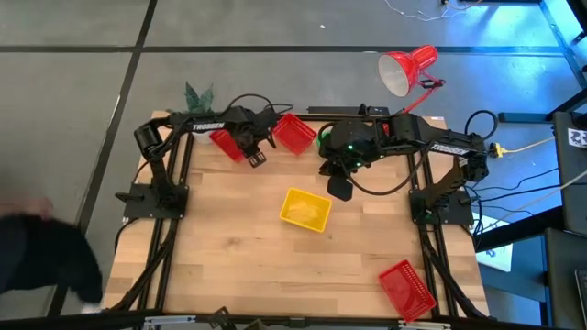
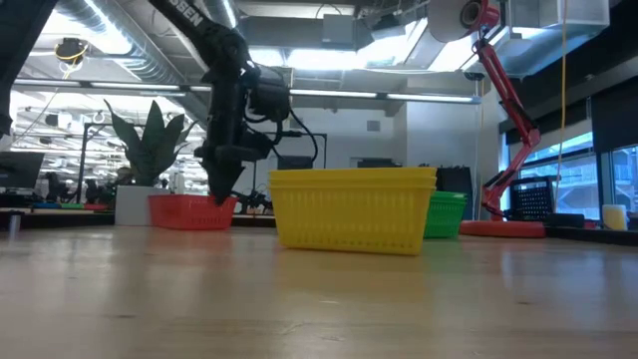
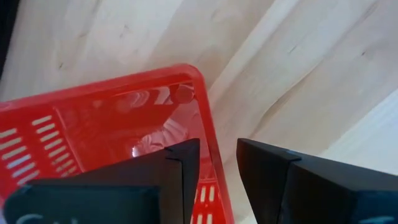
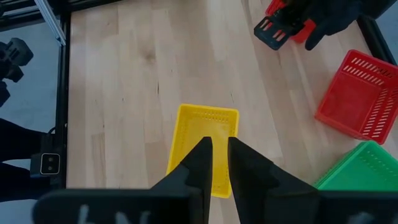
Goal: Stack baskets by color
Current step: Stack the top left red bin on the top right red bin
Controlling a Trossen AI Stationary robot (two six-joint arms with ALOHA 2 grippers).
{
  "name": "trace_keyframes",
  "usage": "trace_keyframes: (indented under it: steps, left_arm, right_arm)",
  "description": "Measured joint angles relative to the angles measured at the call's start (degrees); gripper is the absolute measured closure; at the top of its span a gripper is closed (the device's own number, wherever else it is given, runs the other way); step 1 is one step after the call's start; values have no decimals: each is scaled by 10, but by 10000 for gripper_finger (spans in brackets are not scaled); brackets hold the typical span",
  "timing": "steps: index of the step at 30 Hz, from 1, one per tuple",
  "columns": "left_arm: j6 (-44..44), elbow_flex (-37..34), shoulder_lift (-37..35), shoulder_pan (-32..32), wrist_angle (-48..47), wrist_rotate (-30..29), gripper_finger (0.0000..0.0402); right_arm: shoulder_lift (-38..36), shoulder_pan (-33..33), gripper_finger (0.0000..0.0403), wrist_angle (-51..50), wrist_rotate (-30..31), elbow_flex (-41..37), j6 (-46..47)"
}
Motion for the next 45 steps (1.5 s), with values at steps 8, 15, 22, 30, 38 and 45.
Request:
trace_keyframes:
  steps: [8,15,22,30,38,45]
  left_arm:
    - [17,-17,0,0,36,-20,359]
    - [18,25,-2,-3,9,-22,398]
    - [16,116,-37,-37,-57,-41,400]
    - [-3,238,-33,-72,-21,9,401]
    - [-32,257,14,-69,85,92,401]
    - [-30,257,53,-69,100,97,401]
  right_arm:
    - [0,0,353,6,0,0,0]
    - [0,2,353,7,0,0,-28]
    - [-5,4,353,9,1,0,-30]
    - [-6,4,353,7,14,0,-32]
    - [-6,6,353,6,14,0,-32]
    - [-6,6,353,6,16,0,-30]
